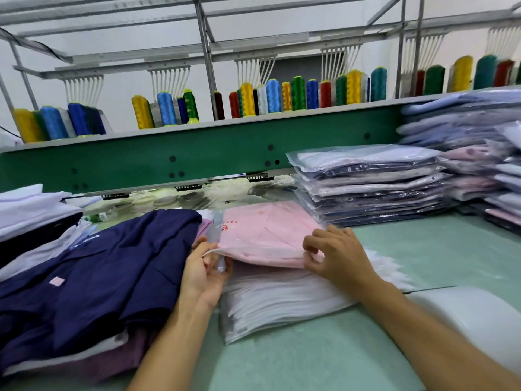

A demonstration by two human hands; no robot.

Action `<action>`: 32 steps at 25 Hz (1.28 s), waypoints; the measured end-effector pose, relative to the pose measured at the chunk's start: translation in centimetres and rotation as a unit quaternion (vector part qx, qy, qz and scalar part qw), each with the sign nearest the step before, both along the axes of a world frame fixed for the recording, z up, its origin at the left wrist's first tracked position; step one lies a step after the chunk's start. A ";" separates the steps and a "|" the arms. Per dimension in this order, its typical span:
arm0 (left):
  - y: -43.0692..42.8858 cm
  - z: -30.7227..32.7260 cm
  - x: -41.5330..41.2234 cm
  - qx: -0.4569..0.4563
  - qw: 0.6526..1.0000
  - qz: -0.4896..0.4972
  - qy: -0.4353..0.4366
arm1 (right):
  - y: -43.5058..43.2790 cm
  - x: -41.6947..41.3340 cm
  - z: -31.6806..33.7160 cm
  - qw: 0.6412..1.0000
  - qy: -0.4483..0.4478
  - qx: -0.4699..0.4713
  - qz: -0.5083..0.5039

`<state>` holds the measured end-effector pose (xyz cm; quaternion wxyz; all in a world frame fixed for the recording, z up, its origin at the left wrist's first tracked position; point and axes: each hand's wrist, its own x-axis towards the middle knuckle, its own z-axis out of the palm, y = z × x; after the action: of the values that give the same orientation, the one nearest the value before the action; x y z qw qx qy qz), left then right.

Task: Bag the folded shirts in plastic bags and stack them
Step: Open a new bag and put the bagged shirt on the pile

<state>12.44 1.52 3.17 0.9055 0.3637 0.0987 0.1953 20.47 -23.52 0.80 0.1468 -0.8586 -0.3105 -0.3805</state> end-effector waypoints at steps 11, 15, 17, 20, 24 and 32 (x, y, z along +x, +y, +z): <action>-0.7 0.2 -0.3 0.019 0.997 0.027 -0.063 | -2.4 0.5 0.2 0.980 0.085 0.140 -0.114; -0.8 0.1 0.0 0.006 0.997 0.051 -0.063 | -2.4 0.7 0.3 0.963 0.103 0.221 -0.115; -1.0 0.1 0.1 -0.014 0.996 0.068 -0.055 | -2.3 0.7 0.2 0.957 0.103 0.248 -0.108; -1.6 0.2 0.5 -0.106 0.989 0.095 -0.039 | -2.0 0.7 0.2 0.953 0.100 0.281 -0.062; -4.6 1.5 1.3 -0.143 0.987 0.074 -0.013 | -1.4 0.5 0.4 0.941 0.081 0.328 -0.003; -11.4 3.5 5.7 0.000 0.970 0.132 0.202 | 1.4 -1.4 0.6 0.933 0.076 0.325 0.134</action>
<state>18.10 -9.84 6.70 0.8330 0.3796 0.3268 0.2350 19.08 -22.15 1.43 0.4908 -0.7407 -0.2698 -0.3709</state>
